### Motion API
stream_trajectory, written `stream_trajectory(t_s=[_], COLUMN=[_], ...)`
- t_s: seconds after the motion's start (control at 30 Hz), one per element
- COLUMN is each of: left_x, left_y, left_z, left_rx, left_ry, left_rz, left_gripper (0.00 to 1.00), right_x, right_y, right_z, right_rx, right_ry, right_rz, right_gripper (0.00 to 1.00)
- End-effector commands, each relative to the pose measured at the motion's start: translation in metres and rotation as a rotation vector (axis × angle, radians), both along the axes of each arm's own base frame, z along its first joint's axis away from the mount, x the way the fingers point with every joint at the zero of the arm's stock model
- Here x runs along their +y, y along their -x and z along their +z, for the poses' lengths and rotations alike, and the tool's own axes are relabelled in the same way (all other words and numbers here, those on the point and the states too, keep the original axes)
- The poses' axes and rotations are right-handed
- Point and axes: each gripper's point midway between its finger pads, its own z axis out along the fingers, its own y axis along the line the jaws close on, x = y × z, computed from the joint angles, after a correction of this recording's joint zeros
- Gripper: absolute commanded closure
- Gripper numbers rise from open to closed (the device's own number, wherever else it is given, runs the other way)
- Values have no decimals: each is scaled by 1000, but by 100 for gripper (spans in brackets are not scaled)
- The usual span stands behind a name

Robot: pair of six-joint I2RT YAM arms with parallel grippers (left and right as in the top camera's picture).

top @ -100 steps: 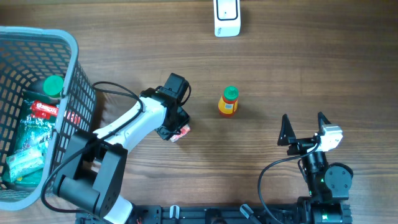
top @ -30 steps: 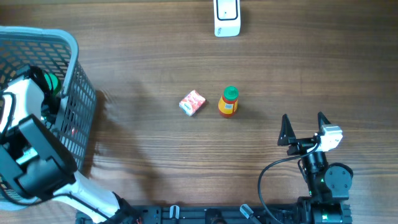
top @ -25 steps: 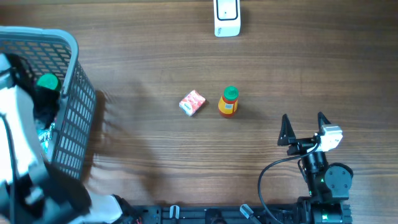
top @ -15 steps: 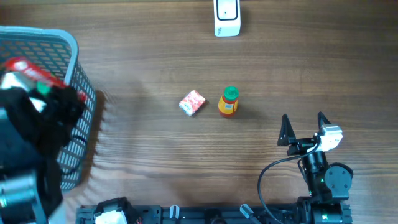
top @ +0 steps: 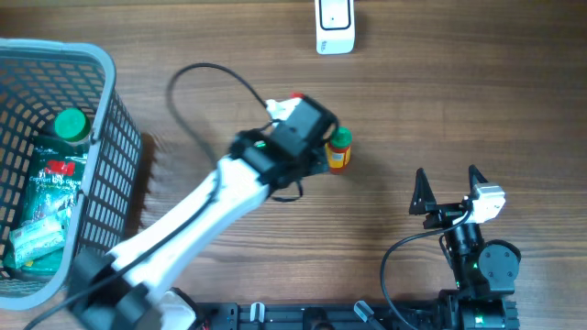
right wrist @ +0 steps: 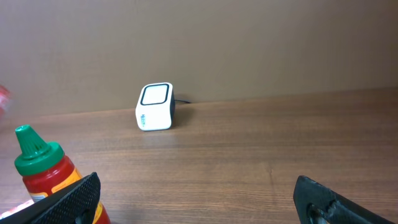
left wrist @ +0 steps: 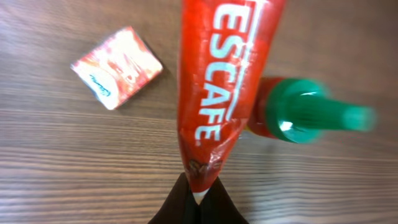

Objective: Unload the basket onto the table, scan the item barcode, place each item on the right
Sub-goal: 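Lay the Nescafe stick on the table between box and bottle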

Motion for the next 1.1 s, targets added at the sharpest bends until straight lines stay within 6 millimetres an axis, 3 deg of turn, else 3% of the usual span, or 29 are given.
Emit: stream_trajectory(t_s=[0.0,0.1,0.5,0.53,0.6,0.63,0.67,0.8,0.9,0.97,1.0,1.07], left_x=[-9,-6,-2,-2,0,2,2,16,54,81,92,139], left_y=[1,0,2,2,4,4,1,-26,-37,-34,-31,-21], left_z=[-50,-81,-117,-117,-115,-109,-96,-11,77,126,142,188], left_rx=[75,134,143,143,149,146,127,-81,-309,-448,-495,-613], left_ry=[-85,-130,-99,-99,-110,-114,-111,-138,-175,-186,-184,-156], left_rz=[17,48,125,124,118,119,122,143,255,319,345,478], left_gripper=[96,96,95,90,55,49,38,25,10,1,0,0], right_x=[2,2,2,2,2,2,2,2,2,2,2,2], right_y=[1,1,1,1,1,1,1,1,1,1,1,1], right_z=[2,2,2,2,2,2,2,2,2,2,2,2], right_rx=[-14,-14,-14,-14,-14,-14,-14,-14,-14,-14,-14,-14], right_ry=[19,19,19,19,19,19,19,19,19,19,19,19], right_rz=[13,13,13,13,13,13,13,13,13,13,13,13], right_gripper=[0,0,0,0,0,0,0,0,0,0,0,0])
